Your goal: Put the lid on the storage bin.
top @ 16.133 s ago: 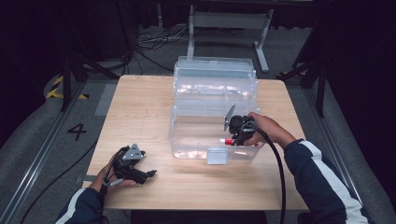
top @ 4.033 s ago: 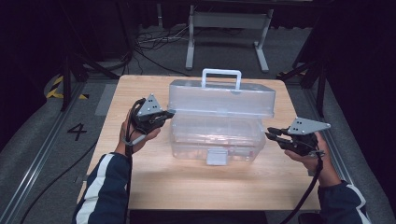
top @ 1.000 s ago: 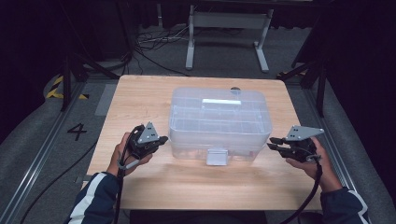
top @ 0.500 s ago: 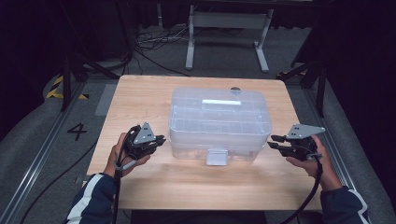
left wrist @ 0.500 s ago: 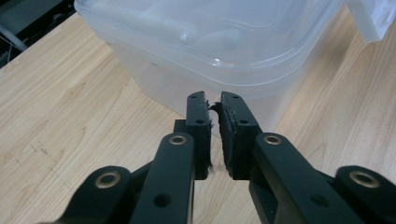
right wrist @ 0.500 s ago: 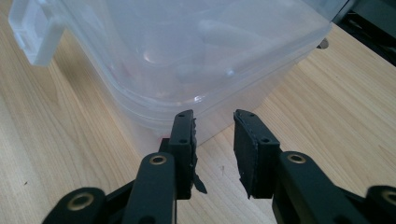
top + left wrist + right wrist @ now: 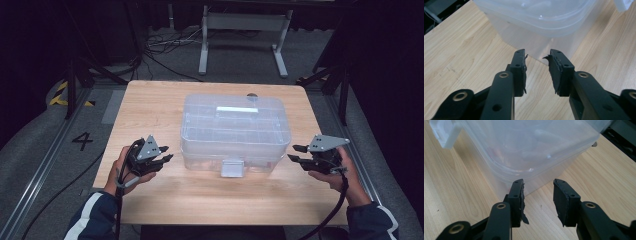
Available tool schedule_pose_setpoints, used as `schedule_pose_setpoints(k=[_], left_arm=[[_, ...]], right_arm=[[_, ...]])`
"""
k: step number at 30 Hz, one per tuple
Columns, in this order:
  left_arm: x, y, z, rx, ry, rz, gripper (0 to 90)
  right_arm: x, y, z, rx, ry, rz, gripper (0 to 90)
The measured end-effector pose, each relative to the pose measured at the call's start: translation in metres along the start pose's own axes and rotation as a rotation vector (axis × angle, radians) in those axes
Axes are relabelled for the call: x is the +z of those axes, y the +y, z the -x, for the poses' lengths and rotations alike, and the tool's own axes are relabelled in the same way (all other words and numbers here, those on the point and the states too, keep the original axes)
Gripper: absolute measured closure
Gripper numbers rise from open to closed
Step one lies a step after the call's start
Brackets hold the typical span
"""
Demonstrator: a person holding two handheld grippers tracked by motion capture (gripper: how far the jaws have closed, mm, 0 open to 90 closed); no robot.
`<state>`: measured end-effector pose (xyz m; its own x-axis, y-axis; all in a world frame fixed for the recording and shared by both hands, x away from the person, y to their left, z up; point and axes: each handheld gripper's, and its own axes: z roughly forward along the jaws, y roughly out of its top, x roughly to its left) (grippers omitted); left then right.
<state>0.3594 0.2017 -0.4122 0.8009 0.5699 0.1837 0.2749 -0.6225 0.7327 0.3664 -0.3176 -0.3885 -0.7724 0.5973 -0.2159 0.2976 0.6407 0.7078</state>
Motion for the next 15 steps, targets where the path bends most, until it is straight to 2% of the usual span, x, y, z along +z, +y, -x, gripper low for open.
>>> schedule_pose_setpoints(k=[7, 12, 15], left_arm=[[-0.005, -0.009, 0.004, 0.020, 0.026, -0.046, 56.7], [-0.009, -0.019, 0.009, 0.038, 0.054, -0.098, 50.8], [-0.012, -0.024, 0.009, 0.033, 0.055, -0.111, 48.3]], right_arm=[[-0.005, -0.005, -0.002, -0.010, -0.025, -0.015, 56.1], [-0.008, -0.012, -0.004, -0.032, -0.035, -0.018, 51.0], [-0.009, -0.020, -0.004, -0.047, -0.040, -0.023, 48.7]])
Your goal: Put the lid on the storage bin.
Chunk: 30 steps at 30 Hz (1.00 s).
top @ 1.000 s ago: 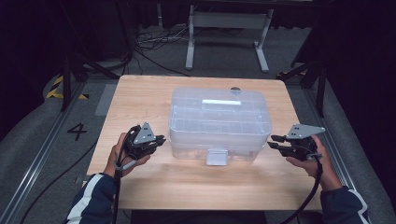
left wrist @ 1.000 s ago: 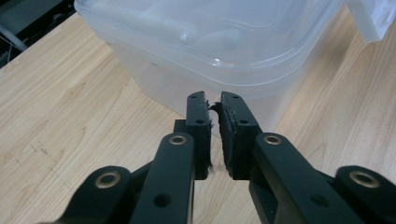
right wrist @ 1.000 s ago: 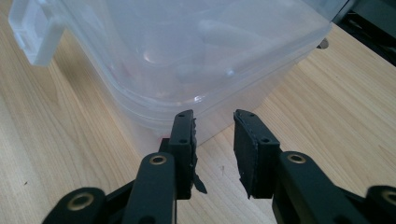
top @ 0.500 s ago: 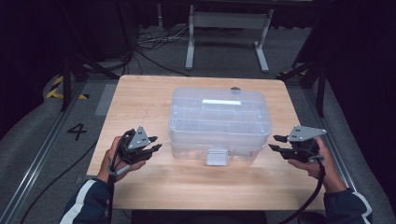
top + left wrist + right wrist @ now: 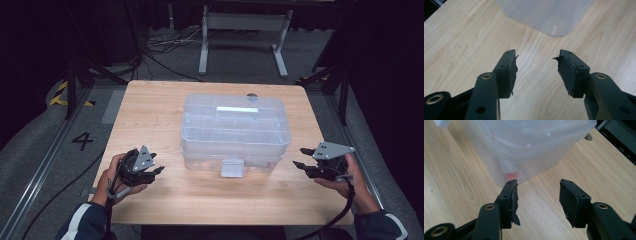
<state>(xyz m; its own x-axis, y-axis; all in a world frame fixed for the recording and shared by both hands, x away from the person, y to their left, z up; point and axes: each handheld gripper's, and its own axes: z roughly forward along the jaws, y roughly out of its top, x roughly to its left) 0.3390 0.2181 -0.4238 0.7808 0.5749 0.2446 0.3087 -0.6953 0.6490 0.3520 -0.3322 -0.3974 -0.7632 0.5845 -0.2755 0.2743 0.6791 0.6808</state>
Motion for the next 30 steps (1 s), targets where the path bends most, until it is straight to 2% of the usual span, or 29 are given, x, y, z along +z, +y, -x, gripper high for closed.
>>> schedule_pose_setpoints(k=[6, 10, 14, 20, 23, 25, 26, 27, 30], left_arm=[[-0.003, -0.012, -0.001, -0.019, -0.001, -0.022, 40.4], [-0.003, -0.025, -0.001, -0.026, -0.006, -0.058, 35.5], [-0.005, -0.035, -0.002, -0.039, -0.008, -0.063, 32.3], [-0.008, -0.053, -0.007, -0.100, -0.018, -0.048, 29.2], [-0.008, -0.063, -0.010, -0.136, -0.033, -0.040, 27.9], [-0.008, -0.066, -0.011, -0.143, -0.042, -0.038, 27.4], [-0.007, -0.071, -0.012, -0.153, -0.044, -0.044, 27.3], [-0.007, -0.071, -0.012, -0.153, -0.044, -0.044, 26.7], [-0.007, -0.077, -0.012, -0.177, -0.052, -0.040, 26.2]], right_arm=[[0.000, -0.014, -0.001, -0.001, -0.008, -0.018, 44.3], [0.001, -0.025, -0.001, 0.015, -0.006, -0.024, 41.8], [0.001, -0.036, -0.002, 0.036, -0.018, -0.034, 40.4], [0.002, -0.056, 0.001, 0.102, -0.026, -0.030, 38.3], [0.001, -0.068, 0.003, 0.156, -0.037, -0.030, 37.1], [0.001, -0.073, 0.004, 0.169, -0.036, -0.030, 36.8], [0.002, -0.081, 0.005, 0.199, -0.039, -0.034, 35.9], [0.002, -0.081, 0.005, 0.199, -0.039, -0.034, 35.9], [0.002, -0.091, 0.005, 0.240, -0.039, -0.025, 35.5]])
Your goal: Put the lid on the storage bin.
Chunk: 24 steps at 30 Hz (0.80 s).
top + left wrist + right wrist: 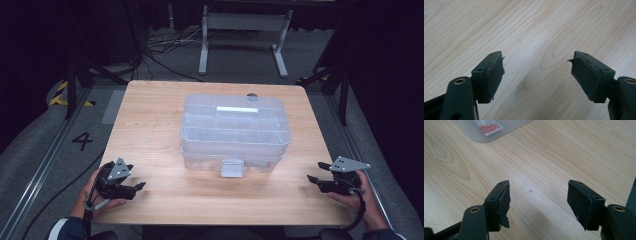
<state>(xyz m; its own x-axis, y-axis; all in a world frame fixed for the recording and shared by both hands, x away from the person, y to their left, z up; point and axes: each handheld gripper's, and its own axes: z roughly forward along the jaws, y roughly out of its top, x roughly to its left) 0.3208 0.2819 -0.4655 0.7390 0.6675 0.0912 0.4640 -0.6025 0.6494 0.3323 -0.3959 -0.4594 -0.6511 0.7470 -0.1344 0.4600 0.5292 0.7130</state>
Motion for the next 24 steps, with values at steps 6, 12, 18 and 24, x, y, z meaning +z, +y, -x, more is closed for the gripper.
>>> schedule_pose_setpoints(k=[6, 12, 18, 24], left_arm=[[0.003, -0.015, -0.007, -0.078, -0.036, 0.018, 23.6], [0.009, -0.026, -0.008, -0.126, -0.058, 0.024, 18.7], [0.008, -0.030, -0.004, -0.150, -0.019, 0.043, 17.5], [0.008, -0.030, -0.003, -0.157, -0.014, 0.044, 17.2]], right_arm=[[0.001, -0.016, 0.004, 0.075, 0.009, 0.009, 32.6], [0.007, -0.025, 0.007, 0.141, 0.032, 0.019, 30.5], [0.014, -0.031, 0.008, 0.186, 0.031, 0.022, 26.1], [0.015, -0.031, 0.006, 0.172, 0.028, 0.016, 24.5]])
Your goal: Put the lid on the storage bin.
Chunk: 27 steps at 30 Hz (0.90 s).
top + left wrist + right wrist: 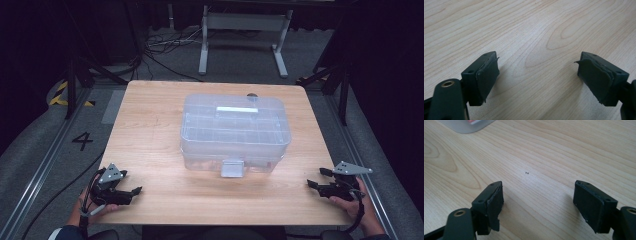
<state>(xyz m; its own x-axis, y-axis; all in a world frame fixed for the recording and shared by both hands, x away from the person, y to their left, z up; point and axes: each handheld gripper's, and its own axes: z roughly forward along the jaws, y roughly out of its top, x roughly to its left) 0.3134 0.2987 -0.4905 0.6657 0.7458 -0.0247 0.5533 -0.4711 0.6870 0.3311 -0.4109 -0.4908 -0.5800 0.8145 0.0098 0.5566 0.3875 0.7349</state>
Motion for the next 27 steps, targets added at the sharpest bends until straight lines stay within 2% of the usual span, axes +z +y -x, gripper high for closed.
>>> schedule_pose_setpoints(k=[27], left_arm=[[0.0020, 0.0019, 0.0004, -0.003, 0.004, -0.005, 14.8]], right_arm=[[0.0020, 0.0017, -0.0006, 0.014, -0.018, -0.002, 23.3]])
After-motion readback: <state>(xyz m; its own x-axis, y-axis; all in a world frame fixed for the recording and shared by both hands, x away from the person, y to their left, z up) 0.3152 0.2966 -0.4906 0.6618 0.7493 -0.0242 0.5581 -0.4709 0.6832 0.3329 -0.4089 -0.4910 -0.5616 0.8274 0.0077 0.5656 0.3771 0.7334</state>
